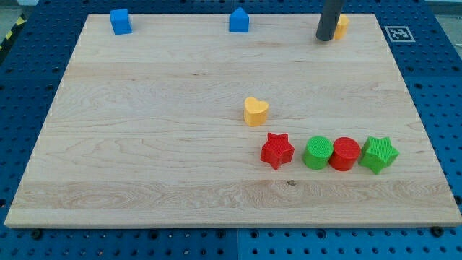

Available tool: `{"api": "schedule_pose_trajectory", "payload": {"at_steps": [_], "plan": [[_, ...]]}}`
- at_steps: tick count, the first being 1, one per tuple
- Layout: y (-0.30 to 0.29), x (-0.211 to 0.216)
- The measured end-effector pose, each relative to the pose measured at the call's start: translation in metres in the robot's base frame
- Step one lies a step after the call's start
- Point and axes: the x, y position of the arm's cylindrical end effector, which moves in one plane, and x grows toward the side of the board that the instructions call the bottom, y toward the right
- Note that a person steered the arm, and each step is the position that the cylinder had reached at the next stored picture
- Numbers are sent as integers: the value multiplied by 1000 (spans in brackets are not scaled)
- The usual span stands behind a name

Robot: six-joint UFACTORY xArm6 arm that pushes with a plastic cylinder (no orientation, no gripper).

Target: Move the yellow hexagon a bit up

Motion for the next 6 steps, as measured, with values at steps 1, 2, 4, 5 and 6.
{"api": "schedule_pose_trajectory", "payload": {"at_steps": [1,2,4,5,6], "plan": [[0,-4],[0,-20],[9,-14],[16,-6],[21,-7]]}}
